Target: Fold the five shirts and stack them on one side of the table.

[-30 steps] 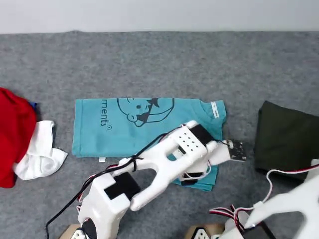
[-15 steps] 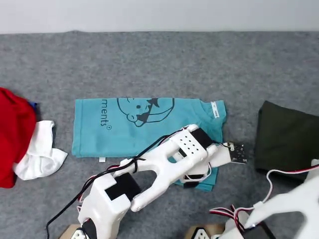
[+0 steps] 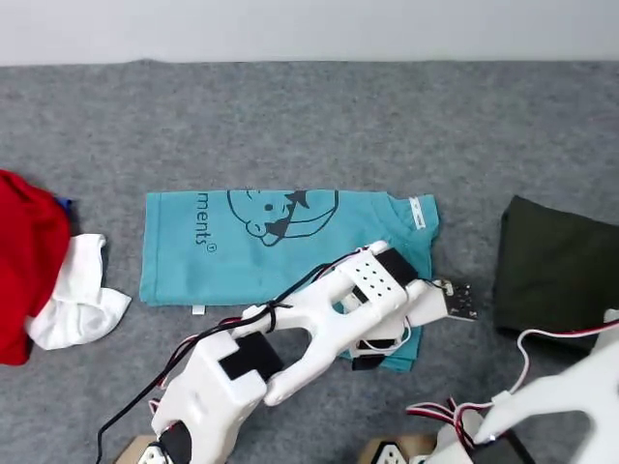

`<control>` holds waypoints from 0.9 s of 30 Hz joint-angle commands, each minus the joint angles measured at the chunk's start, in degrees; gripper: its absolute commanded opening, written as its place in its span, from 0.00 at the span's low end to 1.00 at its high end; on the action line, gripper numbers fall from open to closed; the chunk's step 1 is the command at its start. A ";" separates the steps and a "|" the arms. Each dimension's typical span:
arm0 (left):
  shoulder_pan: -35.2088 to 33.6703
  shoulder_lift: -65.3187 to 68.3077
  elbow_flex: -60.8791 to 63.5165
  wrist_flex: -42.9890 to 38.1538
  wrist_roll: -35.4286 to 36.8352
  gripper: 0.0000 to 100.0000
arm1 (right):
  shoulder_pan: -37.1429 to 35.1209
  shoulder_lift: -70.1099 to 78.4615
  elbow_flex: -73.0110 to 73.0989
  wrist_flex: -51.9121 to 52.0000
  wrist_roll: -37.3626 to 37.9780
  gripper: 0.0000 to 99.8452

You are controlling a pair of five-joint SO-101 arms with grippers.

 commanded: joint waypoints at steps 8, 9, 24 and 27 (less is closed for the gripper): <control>0.09 1.67 -5.23 -0.35 1.67 0.01 | 0.31 -5.32 -2.90 2.42 0.70 0.01; 0.09 1.49 -6.11 0.00 1.76 0.00 | 0.22 -5.67 -2.90 2.33 0.70 0.01; -9.05 -6.86 -17.27 5.01 1.67 0.00 | 0.22 -6.37 -2.81 2.33 0.70 0.01; -12.13 -6.86 -17.27 2.64 1.67 0.01 | 0.22 -6.29 -2.81 2.33 0.70 0.01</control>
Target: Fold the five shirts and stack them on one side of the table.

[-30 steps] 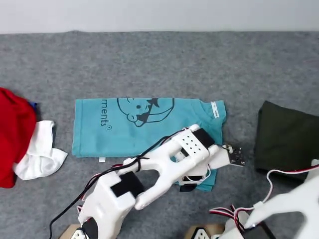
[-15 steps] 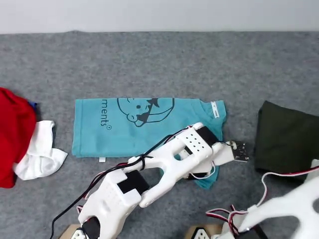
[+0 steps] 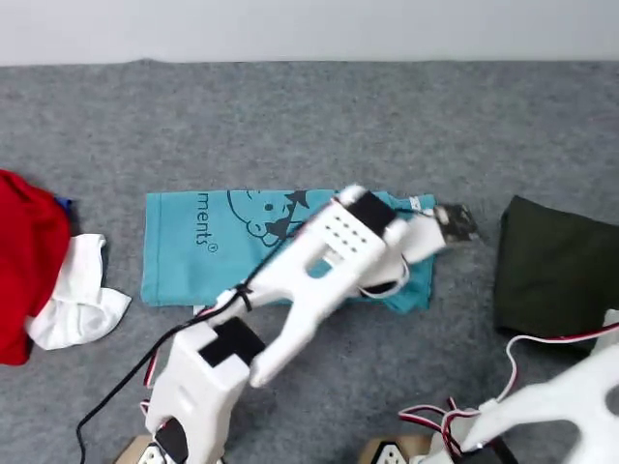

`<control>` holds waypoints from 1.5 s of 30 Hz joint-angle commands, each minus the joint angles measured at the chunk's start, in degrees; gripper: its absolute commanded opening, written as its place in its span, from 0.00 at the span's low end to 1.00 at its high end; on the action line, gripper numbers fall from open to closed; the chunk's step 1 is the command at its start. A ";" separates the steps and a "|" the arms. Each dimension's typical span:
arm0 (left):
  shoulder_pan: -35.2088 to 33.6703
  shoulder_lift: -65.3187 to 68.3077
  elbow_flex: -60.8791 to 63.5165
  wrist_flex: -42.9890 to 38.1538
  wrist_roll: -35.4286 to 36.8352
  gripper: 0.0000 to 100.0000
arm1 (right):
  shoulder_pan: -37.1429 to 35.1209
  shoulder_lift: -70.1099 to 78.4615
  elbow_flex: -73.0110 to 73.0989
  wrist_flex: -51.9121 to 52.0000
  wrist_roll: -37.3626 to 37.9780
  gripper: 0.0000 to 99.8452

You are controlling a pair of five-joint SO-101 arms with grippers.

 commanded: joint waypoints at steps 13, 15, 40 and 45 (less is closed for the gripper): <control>-11.08 3.60 -2.33 -10.37 0.70 0.16 | 0.22 -2.24 -2.81 2.24 0.53 0.01; -11.96 4.66 -2.42 -11.34 0.70 0.17 | 0.31 -2.24 -2.81 2.33 0.53 0.01; -19.43 1.14 -12.70 -2.20 -4.66 0.17 | 0.31 -2.33 -2.81 2.33 0.62 0.01; -19.52 -0.70 -13.76 4.22 -4.92 0.17 | 0.31 -2.33 -2.81 2.33 2.46 0.01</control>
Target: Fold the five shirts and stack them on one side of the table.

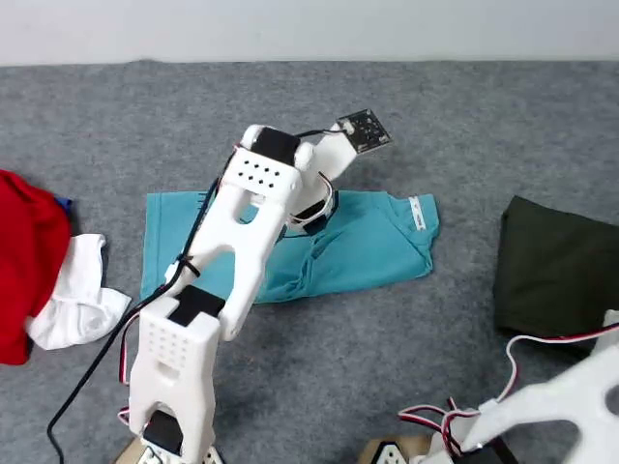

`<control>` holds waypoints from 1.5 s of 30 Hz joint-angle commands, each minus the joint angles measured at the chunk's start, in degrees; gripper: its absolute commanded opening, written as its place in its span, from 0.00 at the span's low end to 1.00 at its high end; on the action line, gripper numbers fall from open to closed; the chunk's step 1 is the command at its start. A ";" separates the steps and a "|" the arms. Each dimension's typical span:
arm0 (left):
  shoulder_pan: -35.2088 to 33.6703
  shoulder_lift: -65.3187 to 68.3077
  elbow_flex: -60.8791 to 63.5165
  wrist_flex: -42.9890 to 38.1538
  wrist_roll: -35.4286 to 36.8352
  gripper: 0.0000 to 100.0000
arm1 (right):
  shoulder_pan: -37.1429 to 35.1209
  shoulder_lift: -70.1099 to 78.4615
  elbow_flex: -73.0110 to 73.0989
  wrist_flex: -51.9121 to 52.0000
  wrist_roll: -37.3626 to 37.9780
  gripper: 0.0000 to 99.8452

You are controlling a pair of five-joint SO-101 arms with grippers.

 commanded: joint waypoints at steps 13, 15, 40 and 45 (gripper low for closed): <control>1.85 -4.13 15.25 -4.66 -2.20 0.11 | 0.40 -2.33 -2.81 2.42 1.14 0.01; 2.20 -4.13 16.22 -5.80 -2.11 0.11 | 0.40 -2.33 -2.81 2.42 1.14 0.01; -4.31 4.40 -3.47 1.41 -2.37 0.11 | 0.40 -2.42 -2.81 2.42 1.23 0.01; 0.62 4.40 -9.45 8.79 -1.93 0.11 | 0.31 -2.42 -2.81 2.42 1.23 0.01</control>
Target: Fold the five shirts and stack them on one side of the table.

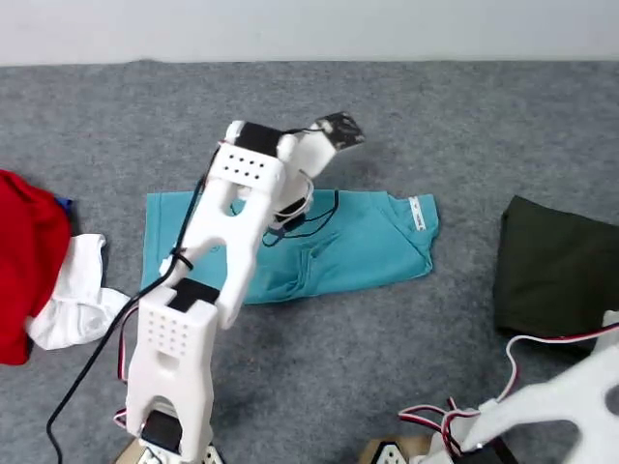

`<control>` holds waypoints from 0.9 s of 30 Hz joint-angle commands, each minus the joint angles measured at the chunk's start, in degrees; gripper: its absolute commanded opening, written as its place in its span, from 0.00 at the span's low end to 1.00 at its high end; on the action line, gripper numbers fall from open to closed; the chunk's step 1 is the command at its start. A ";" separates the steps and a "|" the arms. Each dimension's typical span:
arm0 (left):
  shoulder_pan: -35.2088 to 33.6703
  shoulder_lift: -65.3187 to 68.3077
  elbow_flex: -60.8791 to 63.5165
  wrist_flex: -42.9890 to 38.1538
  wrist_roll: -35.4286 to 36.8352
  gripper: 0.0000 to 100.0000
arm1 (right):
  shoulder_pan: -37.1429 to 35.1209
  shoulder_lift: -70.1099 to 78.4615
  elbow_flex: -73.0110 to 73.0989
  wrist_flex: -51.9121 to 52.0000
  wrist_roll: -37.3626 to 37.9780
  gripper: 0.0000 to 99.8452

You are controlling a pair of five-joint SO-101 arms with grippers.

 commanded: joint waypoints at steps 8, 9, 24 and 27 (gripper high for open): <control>10.64 -0.26 2.86 3.25 2.81 0.11 | 0.48 -2.42 -2.81 2.24 0.53 0.01; 10.55 -0.26 3.30 2.46 2.99 0.11 | 0.57 -2.42 -2.81 2.24 0.53 0.01; 2.46 -0.79 15.69 -10.73 1.41 0.11 | 0.31 -2.42 -2.81 2.24 0.62 0.01; 2.37 -2.55 14.73 -8.62 1.49 0.11 | 0.31 -2.42 -2.81 2.24 0.62 0.01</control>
